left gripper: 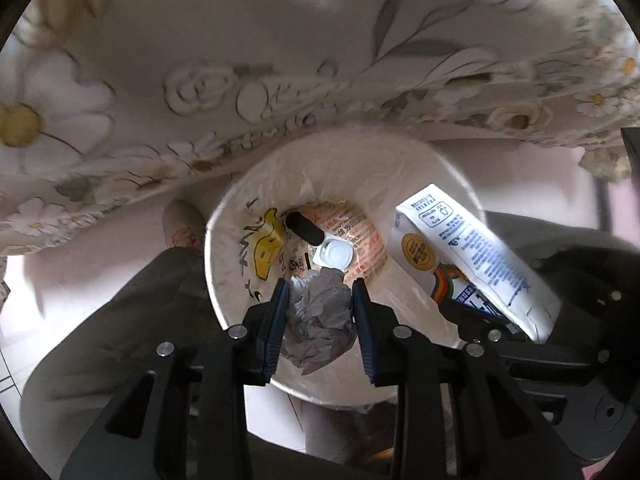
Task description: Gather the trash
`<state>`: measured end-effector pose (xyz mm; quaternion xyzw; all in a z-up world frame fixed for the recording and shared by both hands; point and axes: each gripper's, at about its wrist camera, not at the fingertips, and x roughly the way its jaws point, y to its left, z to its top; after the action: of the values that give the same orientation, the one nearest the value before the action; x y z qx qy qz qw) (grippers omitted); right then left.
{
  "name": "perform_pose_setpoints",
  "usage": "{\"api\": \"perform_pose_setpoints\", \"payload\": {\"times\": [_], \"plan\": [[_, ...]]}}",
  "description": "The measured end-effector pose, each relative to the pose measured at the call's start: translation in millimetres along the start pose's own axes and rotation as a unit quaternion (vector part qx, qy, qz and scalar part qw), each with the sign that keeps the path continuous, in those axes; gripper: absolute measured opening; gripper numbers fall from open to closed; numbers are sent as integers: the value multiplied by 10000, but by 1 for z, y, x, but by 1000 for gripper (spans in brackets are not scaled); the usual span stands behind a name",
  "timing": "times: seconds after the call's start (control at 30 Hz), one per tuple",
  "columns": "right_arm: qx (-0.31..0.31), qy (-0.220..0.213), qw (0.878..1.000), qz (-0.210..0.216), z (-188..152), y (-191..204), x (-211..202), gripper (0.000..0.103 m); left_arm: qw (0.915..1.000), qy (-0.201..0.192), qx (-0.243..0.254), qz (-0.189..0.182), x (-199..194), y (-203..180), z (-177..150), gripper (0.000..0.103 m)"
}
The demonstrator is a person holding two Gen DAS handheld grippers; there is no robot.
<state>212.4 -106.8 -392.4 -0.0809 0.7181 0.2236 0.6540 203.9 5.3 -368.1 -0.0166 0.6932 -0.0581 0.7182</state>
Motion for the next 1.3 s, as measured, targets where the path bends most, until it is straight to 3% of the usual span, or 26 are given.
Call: {"api": "perform_pose_setpoints", "payload": {"times": [0.4, 0.63, 0.77, 0.9, 1.3], "plan": [[44, 459, 9989, -98, 15, -3, 58, 36, 9981, 549, -275, -11, 64, 11, 8, 35], [-24, 547, 9984, -168, 22, 2, 79, 36, 9961, 779, -421, -58, 79, 17, 14, 44], [-37, 592, 9979, -260, 20, 7, 81, 54, 9957, 817, -433, -64, 83, 16, 17, 48], [61, 562, 9982, -182, 19, 2, 78, 55, 9953, 838, -478, -97, 89, 19, 16, 54], [145, 408, 9989, -153, 6, -10, 63, 55, 9961, 744, -478, -74, 74, 20, 12, 54]]}}
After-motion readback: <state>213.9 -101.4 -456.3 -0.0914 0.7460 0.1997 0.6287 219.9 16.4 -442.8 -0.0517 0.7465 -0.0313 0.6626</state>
